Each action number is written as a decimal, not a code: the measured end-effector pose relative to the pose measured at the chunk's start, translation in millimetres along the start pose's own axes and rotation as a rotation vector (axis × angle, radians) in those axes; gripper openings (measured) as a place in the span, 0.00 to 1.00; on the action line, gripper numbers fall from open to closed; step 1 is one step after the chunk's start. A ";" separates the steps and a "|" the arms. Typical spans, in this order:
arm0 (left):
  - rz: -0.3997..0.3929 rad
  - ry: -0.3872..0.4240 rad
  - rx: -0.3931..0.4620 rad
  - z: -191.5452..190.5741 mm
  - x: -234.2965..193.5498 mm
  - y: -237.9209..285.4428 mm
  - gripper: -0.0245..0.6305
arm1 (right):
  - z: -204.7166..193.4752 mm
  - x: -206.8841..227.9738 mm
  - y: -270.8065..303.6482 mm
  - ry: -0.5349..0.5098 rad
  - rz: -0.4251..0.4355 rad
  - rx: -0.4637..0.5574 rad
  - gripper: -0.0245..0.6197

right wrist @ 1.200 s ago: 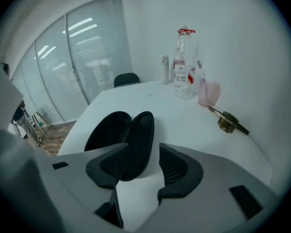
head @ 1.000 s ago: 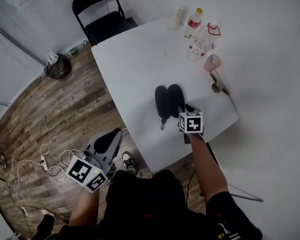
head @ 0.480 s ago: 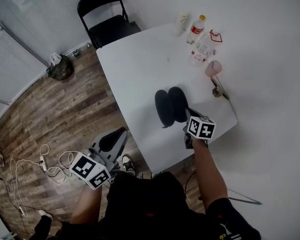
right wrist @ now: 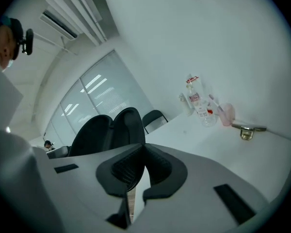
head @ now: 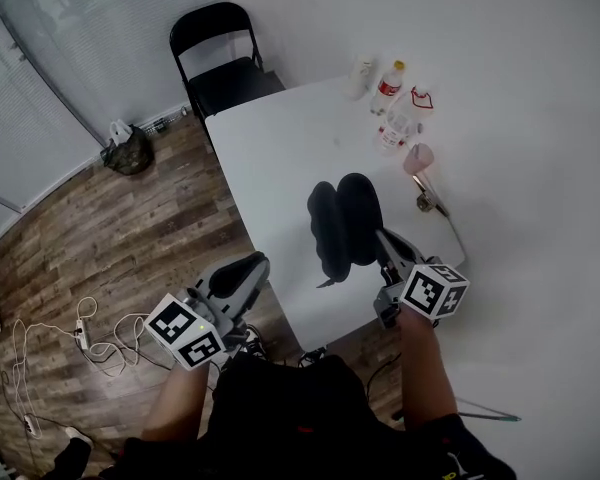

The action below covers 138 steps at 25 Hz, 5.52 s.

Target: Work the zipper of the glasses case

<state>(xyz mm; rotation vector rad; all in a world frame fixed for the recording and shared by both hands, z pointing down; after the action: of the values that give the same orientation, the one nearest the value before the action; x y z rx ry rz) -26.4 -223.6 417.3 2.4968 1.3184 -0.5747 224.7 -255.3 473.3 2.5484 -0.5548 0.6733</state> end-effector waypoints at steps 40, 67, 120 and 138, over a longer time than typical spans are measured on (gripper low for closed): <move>-0.562 -0.261 0.246 26.7 93.3 -23.8 0.67 | -20.2 -199.8 -63.0 -0.602 0.390 -0.043 0.09; -0.587 -0.356 0.314 37.6 83.2 -32.8 0.47 | -26.7 -206.8 -77.8 -0.032 0.865 -0.026 0.53; -0.282 -0.516 0.505 100.4 52.4 -6.0 0.45 | -51.1 -235.2 -49.0 -0.636 0.381 0.233 0.17; -0.203 -0.496 0.526 93.8 43.2 -14.2 0.44 | -47.3 -221.7 -48.8 -0.727 0.287 0.210 0.07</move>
<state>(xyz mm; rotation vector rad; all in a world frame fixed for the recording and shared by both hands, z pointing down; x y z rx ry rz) -37.0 -222.1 313.6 2.3385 1.3433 -1.6491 53.6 -133.1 375.6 2.9083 -1.1497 -0.1580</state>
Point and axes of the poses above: the fingertips, and each gripper's own axes: y forward along the fingers, x to its right, z out of its top, the point moved 3 cm from there along -y, backward along the fingers, and after that the axes turned 2 degrees about z, right-handed, at the moved point
